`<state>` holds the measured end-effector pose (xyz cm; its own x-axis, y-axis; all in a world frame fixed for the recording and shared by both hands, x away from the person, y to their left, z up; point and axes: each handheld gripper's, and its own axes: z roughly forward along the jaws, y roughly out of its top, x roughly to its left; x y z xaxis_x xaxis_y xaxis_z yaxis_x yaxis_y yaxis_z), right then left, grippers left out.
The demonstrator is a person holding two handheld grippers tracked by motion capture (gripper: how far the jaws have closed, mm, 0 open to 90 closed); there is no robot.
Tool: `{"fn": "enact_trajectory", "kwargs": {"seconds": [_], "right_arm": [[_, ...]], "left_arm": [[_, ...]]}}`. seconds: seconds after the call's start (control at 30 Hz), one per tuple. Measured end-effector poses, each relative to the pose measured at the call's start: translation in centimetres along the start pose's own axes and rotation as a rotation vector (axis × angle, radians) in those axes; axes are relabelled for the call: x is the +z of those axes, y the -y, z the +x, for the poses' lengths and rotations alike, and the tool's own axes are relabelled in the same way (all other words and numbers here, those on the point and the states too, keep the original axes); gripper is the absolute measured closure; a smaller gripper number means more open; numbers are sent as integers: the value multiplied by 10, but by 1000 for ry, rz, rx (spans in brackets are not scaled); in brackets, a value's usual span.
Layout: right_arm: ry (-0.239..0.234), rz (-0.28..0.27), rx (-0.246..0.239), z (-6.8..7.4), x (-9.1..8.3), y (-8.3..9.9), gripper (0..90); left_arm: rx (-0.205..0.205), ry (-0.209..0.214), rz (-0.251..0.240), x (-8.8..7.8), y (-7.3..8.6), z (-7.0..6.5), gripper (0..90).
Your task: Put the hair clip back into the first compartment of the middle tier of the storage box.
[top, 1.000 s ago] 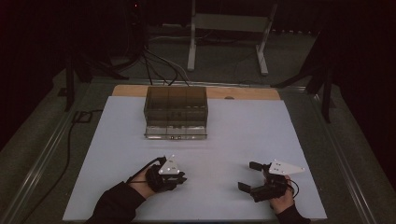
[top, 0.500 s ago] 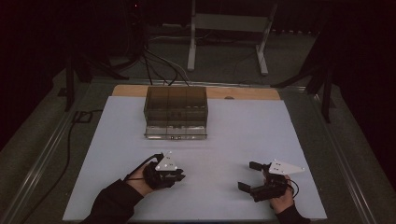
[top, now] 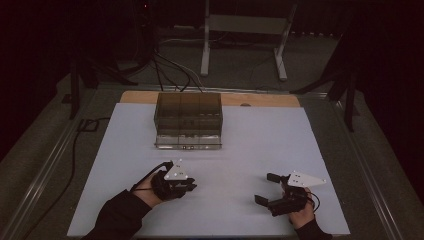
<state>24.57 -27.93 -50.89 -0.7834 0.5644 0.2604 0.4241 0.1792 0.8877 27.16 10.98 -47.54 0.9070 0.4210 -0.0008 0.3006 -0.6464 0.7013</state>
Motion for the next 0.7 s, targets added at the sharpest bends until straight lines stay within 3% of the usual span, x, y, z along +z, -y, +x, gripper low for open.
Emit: {"fn": "enact_trajectory", "kwargs": {"seconds": [0.7], "right_arm": [[0,2,-3,1,0,0,0]], "left_arm": [[13,-34,-9,-13,-9,8,779]]}}
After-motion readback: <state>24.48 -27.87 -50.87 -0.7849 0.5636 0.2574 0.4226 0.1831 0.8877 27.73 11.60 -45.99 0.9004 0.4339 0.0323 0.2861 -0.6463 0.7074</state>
